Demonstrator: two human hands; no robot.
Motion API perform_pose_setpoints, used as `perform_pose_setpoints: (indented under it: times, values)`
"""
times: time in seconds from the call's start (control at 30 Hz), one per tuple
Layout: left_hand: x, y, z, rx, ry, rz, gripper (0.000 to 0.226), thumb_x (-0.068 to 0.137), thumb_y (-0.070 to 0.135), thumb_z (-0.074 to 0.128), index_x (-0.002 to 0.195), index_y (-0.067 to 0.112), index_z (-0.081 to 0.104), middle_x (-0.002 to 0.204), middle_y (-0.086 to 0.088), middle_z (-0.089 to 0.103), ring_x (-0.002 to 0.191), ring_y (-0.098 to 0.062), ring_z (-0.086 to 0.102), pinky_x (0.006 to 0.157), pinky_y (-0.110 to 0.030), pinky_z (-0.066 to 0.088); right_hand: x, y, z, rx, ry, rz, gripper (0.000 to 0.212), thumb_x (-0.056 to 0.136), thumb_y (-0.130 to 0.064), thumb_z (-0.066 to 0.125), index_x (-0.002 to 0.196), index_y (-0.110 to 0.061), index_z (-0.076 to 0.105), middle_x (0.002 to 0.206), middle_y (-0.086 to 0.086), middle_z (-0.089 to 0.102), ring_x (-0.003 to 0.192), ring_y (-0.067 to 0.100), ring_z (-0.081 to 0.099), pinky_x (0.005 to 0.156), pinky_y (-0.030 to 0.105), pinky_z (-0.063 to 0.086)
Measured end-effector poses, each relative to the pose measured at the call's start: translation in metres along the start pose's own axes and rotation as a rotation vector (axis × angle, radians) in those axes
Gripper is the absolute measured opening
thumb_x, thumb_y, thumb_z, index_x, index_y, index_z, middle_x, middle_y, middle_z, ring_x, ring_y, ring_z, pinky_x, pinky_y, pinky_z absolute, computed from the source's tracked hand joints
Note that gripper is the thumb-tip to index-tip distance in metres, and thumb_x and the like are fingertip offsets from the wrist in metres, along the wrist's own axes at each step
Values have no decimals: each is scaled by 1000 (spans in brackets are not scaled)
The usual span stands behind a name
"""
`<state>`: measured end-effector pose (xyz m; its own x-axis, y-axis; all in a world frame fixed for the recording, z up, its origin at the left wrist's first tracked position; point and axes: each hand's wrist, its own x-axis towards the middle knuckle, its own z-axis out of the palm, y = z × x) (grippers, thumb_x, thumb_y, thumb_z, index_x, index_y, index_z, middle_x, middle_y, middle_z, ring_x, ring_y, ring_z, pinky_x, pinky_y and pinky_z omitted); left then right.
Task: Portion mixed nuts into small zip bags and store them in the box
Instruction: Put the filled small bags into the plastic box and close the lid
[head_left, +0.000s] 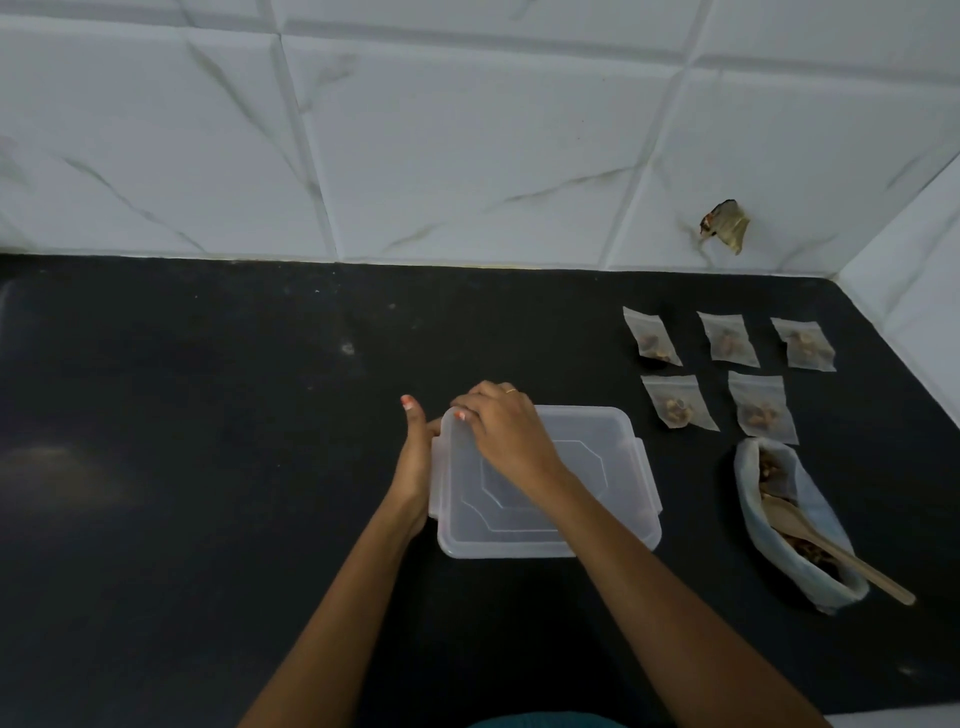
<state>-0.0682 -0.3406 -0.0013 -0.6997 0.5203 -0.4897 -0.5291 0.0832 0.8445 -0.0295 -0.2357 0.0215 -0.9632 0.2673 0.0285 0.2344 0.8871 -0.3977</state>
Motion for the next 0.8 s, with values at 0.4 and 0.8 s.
perform_pose_setpoints:
  times: [0.4, 0.8]
  values:
    - [0, 0, 1, -64, -44, -15, 81, 87, 67, 5, 91, 13, 65, 86, -18, 65, 80, -27, 63, 80, -41, 50, -4, 2, 7, 40, 309, -143, 18, 71, 2, 70, 89, -2, 70, 85, 12, 65, 77, 25, 64, 69, 34, 51]
    - [-15, 13, 1, 193, 25, 63, 54, 95, 56, 17, 91, 31, 65, 85, -2, 71, 83, -17, 67, 78, -37, 53, -17, 6, -23, 358, 206, 49, 30, 90, -4, 52, 119, -9, 61, 114, 6, 60, 106, 16, 56, 95, 29, 46]
